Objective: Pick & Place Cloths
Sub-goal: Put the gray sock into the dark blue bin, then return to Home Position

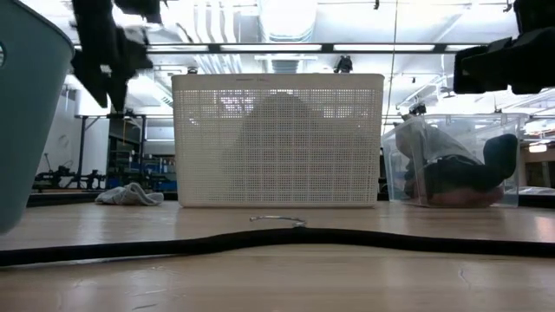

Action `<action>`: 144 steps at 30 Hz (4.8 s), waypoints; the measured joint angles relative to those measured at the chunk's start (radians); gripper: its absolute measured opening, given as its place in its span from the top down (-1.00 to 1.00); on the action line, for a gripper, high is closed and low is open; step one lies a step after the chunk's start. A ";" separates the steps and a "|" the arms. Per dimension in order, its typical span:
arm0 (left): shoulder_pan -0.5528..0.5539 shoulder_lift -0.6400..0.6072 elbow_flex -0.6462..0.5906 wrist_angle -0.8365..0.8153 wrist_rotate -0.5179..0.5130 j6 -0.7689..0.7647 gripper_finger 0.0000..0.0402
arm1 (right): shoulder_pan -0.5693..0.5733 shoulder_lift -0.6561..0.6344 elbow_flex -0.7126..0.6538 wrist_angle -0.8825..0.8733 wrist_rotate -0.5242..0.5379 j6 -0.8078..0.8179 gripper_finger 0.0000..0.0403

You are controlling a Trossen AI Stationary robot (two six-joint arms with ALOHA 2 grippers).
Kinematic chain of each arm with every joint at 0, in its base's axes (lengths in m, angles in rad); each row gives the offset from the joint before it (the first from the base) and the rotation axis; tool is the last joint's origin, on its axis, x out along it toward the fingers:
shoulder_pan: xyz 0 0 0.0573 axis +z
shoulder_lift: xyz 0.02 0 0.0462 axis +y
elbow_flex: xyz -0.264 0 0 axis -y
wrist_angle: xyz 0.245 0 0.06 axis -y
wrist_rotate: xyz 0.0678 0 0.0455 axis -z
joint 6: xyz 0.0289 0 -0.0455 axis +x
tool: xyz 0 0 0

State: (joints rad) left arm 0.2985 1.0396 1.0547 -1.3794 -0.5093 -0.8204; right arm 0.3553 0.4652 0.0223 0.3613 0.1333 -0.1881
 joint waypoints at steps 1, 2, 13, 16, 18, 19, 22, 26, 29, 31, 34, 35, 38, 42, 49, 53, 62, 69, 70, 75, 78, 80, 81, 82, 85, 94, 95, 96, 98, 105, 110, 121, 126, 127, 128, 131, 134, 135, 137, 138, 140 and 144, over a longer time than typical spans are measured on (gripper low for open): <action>0.060 0.009 -0.023 0.043 0.018 0.027 -0.01 | 0.000 -0.001 0.000 0.001 0.000 -0.019 0.96; 0.121 0.017 -0.046 0.092 0.046 0.042 -0.01 | 0.000 0.000 0.000 0.001 0.000 -0.034 0.96; 0.592 0.089 -0.232 0.496 0.309 0.219 -0.01 | 0.000 0.000 0.000 -0.011 0.050 -0.025 0.96; 0.625 0.122 -0.269 0.559 0.311 0.232 -0.01 | 0.000 0.000 0.000 -0.011 0.050 -0.024 0.96; 0.629 0.154 -0.293 0.598 0.315 0.245 -0.01 | 0.000 0.000 0.000 -0.012 0.050 -0.022 0.96; 0.629 0.171 -0.305 0.619 0.317 0.246 -0.01 | 0.000 0.000 0.000 -0.012 0.050 -0.021 0.96; 0.630 0.219 -0.332 0.693 0.330 0.255 -0.01 | 0.000 0.000 0.000 -0.014 0.050 -0.021 0.96; 0.630 0.284 -0.349 0.736 0.343 0.293 0.00 | 0.000 0.000 0.000 -0.017 0.050 -0.021 0.96; 0.630 0.333 -0.357 0.738 0.345 0.319 0.04 | 0.000 0.000 0.000 -0.019 0.050 -0.021 0.96; 0.628 0.369 -0.361 0.735 0.351 0.325 0.13 | 0.000 0.000 0.000 -0.021 0.050 -0.021 0.96; 0.611 0.397 -0.351 0.748 0.346 0.358 0.34 | 0.000 0.000 0.000 -0.024 0.050 -0.021 0.96; 0.609 0.402 -0.349 0.750 0.346 0.360 0.43 | 0.000 0.000 0.000 -0.029 0.050 -0.021 0.96; 0.610 0.403 -0.345 0.749 0.347 0.361 0.78 | 0.000 0.000 0.000 -0.040 0.050 -0.021 0.96; 0.609 0.351 -0.338 0.714 0.358 0.366 0.93 | 0.000 0.000 0.000 -0.043 0.050 -0.021 0.96; 0.592 0.151 -0.281 0.507 0.351 0.356 0.97 | 0.000 0.000 0.000 -0.067 0.050 -0.010 0.96; 0.561 0.000 -0.238 0.396 0.358 0.301 0.97 | 0.000 0.000 0.000 -0.067 0.050 -0.010 0.96; 0.326 -0.314 -0.115 0.193 0.505 0.191 0.97 | 0.000 0.000 0.000 -0.067 0.051 -0.003 0.96; 0.028 -0.452 -0.076 0.213 0.509 0.013 0.97 | 0.000 0.000 0.000 -0.067 0.051 0.029 0.96; -0.015 -0.459 -0.079 0.235 0.509 -0.009 0.97 | 0.000 0.000 0.000 -0.069 0.051 0.045 0.96; -0.204 -0.451 -0.115 0.440 0.495 -0.056 0.96 | 0.000 0.001 0.000 -0.081 0.050 0.125 0.96; -0.323 -0.402 -0.138 0.567 0.480 -0.042 0.97 | 0.000 0.003 0.000 -0.086 0.049 0.145 0.96; -0.404 -0.352 -0.143 0.586 0.457 -0.051 0.98 | 0.000 0.003 0.000 -0.089 0.049 0.156 0.96; -0.444 -0.326 -0.143 0.586 0.442 -0.073 0.98 | 0.000 0.003 0.000 -0.091 0.048 0.163 0.96; -0.485 -0.300 -0.143 0.586 0.432 -0.103 0.98 | 0.000 0.003 0.000 -0.093 0.048 0.174 0.96; -0.614 -0.221 -0.143 0.590 0.388 -0.220 0.98 | 0.000 0.003 0.000 -0.098 0.047 0.211 0.96; -1.002 0.002 -0.115 0.689 0.254 -0.576 0.98 | 0.000 0.003 0.000 -0.100 0.047 0.206 0.96; -1.042 0.028 -0.105 0.686 0.234 -0.612 0.98 | 0.000 0.003 0.000 -0.099 0.048 0.204 0.96; -1.079 0.055 -0.096 0.680 0.213 -0.646 0.98 | 0.000 0.003 0.000 -0.099 0.049 0.200 0.96; -1.144 0.101 -0.070 0.681 0.169 -0.708 0.98 | 0.000 0.003 0.000 -0.099 0.049 0.190 0.96; -1.245 0.296 -0.044 0.682 0.189 -0.864 0.97 | 0.000 0.003 0.000 -0.099 0.049 0.189 0.96; -1.242 0.391 -0.045 0.686 0.188 -0.885 0.82 | 0.000 0.003 -0.001 -0.098 0.050 0.210 0.96; -1.227 0.266 -0.045 0.657 0.165 -0.829 0.07 | 0.000 0.003 -0.002 -0.098 0.050 0.215 0.96; -1.201 0.157 -0.045 0.629 -0.085 -0.653 0.02 | 0.000 0.003 -0.006 -0.097 0.050 0.213 0.96; -1.193 0.139 -0.045 0.631 -0.169 -0.599 0.04 | 0.000 0.003 -0.006 -0.096 0.050 0.213 0.96; -1.184 0.120 -0.045 0.631 -0.250 -0.528 0.06 | 0.000 0.003 -0.006 -0.096 0.050 0.214 0.96; -1.146 0.078 -0.045 0.645 -0.375 -0.273 0.21 | 0.000 0.003 -0.006 -0.089 0.050 0.218 0.96; -1.086 0.050 -0.060 0.697 -0.381 -0.026 0.48 | 0.000 0.002 -0.006 -0.075 0.051 0.219 0.96; -1.065 0.038 -0.077 0.731 -0.382 0.035 0.59 | 0.000 0.002 -0.006 -0.064 0.051 0.219 0.96; -1.022 0.016 -0.121 0.835 -0.381 0.143 0.84 | 0.000 0.002 -0.006 -0.041 0.052 0.228 0.96; -0.997 0.005 -0.153 0.897 -0.370 0.193 0.92 | 0.000 0.002 -0.006 -0.034 0.052 0.234 0.96; -0.950 -0.013 -0.224 1.028 -0.308 0.294 0.95 | -0.001 0.002 -0.006 -0.027 0.052 0.236 0.96; -0.842 -0.055 -0.384 1.293 -0.070 0.486 0.98 | -0.001 0.002 -0.006 -0.025 0.052 0.222 0.96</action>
State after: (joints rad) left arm -0.5434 0.9846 0.6703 -0.0860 -0.5792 -0.3346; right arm 0.3546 0.4667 0.0162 0.3359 0.1852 0.0337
